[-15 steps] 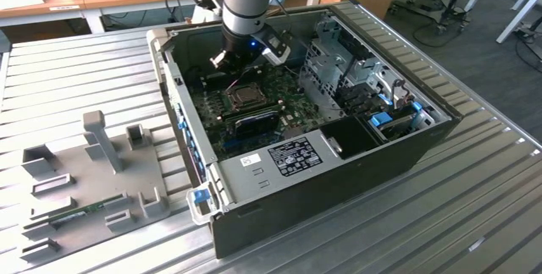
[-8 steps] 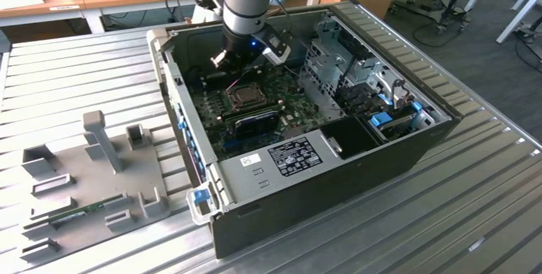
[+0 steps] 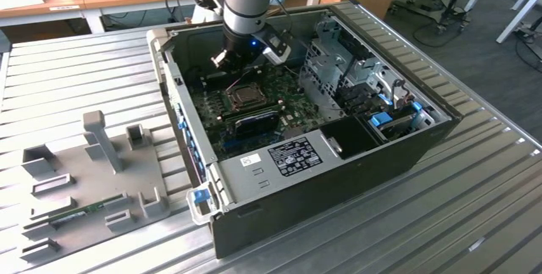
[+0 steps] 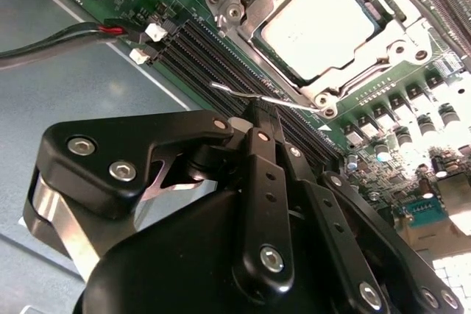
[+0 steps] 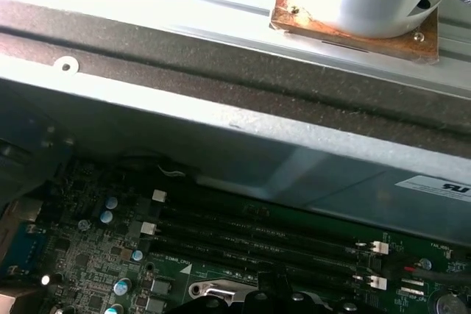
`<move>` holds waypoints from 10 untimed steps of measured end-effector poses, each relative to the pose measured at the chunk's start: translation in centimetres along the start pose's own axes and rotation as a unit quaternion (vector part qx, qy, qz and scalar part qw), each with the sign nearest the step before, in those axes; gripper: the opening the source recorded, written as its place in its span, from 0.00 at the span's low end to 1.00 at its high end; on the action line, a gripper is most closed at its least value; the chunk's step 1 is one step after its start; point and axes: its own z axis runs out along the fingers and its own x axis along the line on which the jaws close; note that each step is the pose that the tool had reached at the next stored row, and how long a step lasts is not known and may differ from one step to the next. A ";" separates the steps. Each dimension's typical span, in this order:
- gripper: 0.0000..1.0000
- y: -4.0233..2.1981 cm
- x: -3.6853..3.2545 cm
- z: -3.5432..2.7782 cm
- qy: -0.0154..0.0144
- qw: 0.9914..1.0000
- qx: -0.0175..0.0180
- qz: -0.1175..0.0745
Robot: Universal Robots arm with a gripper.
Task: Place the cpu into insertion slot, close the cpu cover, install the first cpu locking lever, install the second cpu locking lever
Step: 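Install the first cpu locking lever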
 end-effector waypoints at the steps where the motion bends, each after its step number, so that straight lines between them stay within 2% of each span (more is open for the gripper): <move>1: 0.10 -0.01 0.00 0.04 0.000 1.000 0.000 0.000; 10: 0.10 -0.10 0.01 0.32 0.000 1.000 0.000 0.000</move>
